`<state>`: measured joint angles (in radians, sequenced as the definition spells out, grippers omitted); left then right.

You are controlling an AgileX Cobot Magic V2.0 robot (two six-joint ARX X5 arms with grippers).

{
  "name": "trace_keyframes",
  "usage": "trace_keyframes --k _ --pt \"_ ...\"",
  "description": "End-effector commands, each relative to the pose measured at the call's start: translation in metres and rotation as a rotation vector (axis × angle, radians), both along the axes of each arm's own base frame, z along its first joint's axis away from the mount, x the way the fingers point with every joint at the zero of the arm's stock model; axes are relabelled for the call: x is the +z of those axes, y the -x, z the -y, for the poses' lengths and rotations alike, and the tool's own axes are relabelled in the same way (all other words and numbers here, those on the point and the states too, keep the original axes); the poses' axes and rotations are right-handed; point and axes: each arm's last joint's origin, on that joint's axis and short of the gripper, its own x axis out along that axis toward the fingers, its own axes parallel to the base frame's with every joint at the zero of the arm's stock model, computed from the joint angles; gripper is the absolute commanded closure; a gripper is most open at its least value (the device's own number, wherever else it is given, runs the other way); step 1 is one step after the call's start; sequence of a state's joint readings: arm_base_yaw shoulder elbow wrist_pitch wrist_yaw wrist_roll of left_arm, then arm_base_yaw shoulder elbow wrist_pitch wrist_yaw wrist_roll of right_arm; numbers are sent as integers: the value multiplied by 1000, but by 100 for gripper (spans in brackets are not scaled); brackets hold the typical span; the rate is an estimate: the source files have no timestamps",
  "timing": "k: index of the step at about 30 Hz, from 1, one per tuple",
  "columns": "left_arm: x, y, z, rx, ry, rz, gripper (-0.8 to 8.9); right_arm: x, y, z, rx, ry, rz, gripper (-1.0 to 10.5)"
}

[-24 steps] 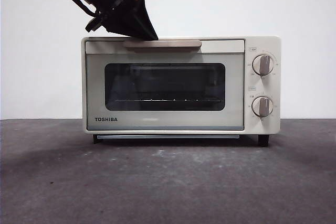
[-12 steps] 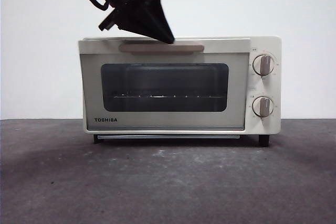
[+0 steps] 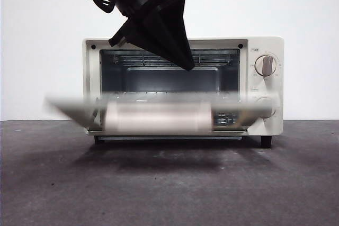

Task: Eggoven

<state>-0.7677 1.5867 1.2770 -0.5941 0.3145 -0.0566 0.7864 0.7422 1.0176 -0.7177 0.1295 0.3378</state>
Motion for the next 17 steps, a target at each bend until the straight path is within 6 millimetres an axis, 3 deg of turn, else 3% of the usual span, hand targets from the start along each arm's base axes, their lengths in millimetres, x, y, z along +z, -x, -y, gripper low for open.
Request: trace_keyframes --k 1,3,6,10,13,17 --pt "15 6 -2 6 39 28 808 2 -7 -8 11 16 -3 944" --pt "30 10 -12 22 69 67 808 -2 -14 -16 17 29 -21 944" --pt "60 11 -43 102 140 138 808 -10 -32 -30 45 33 -67 944" --pt "79 17 -76 187 188 195 808 -21 -55 -37 62 28 -135 944" --pt "81 25 -101 247 199 212 808 -33 -76 -43 78 19 -194 944" --pt "70 37 -129 300 216 198 808 -49 -106 -50 72 7 -235 944"
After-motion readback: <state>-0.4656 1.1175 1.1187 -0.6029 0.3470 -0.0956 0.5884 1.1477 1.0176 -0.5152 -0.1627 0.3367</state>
